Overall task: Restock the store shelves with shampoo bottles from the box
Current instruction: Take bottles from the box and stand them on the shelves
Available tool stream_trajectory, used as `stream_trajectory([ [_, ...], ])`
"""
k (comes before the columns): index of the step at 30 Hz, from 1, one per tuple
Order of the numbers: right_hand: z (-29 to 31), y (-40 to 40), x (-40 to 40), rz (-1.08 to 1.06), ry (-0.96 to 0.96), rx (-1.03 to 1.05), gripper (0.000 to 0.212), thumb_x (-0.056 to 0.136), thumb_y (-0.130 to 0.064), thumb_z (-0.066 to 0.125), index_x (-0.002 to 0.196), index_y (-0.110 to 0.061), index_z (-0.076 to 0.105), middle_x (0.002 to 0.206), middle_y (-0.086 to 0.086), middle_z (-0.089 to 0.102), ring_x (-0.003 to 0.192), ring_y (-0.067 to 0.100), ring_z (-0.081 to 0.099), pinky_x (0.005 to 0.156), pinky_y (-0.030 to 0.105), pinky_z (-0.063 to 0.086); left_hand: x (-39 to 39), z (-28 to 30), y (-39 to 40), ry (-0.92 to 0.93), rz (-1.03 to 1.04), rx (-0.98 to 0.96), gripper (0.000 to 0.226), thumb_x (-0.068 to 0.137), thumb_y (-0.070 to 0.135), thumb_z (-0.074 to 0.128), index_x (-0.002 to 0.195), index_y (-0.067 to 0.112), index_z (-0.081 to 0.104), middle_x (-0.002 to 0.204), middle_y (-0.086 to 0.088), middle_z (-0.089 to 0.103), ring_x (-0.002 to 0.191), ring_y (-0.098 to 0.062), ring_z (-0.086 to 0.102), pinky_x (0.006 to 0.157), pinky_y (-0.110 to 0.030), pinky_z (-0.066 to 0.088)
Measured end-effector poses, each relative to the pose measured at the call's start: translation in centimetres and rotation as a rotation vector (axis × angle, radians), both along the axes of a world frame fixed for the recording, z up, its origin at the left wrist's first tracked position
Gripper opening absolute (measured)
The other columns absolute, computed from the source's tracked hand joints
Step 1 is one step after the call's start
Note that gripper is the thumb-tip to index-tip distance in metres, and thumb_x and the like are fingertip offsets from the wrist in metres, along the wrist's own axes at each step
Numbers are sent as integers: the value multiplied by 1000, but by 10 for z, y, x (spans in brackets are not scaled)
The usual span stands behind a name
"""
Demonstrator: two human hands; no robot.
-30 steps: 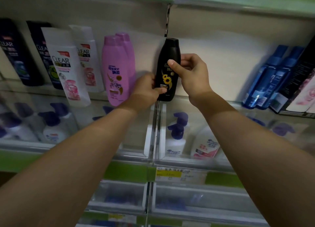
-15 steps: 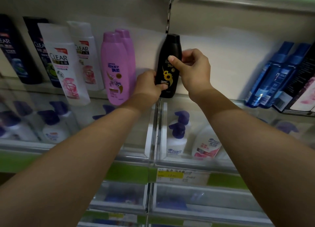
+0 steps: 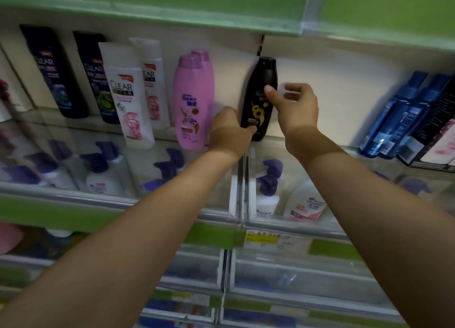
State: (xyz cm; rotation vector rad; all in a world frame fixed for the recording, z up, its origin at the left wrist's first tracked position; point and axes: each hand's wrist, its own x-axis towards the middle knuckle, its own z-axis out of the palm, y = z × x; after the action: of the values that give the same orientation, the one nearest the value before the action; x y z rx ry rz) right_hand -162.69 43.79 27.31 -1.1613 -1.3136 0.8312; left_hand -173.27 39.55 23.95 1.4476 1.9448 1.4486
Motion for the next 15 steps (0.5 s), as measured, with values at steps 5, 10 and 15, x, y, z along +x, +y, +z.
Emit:
stream_trajectory([
  [5,6,-43,-15,-58,110,-42,20,86,-21,71,98,-16,56,112,12,62,103,26,61,91,38,52,-13,20,-55,-107,-5,-27,36,84,19,69,117,8,59,117,-5,61,108,-19,58,87,-22,43],
  [10,17,-105,-49,20,169,-107,14,85,-9,69,90,-16,57,93,6,63,83,18,59,89,39,51,-43,36,-131,-241,13,76,12,80,11,70,89,16,63,85,1,65,81,-19,63,71,-23,46],
  [15,27,-191,-84,186,195,-160,15,87,-6,66,93,-18,58,88,3,63,78,10,56,77,29,46,-82,56,-211,-291,-39,118,14,85,11,67,97,14,61,84,7,61,76,-3,59,65,-13,50],
])
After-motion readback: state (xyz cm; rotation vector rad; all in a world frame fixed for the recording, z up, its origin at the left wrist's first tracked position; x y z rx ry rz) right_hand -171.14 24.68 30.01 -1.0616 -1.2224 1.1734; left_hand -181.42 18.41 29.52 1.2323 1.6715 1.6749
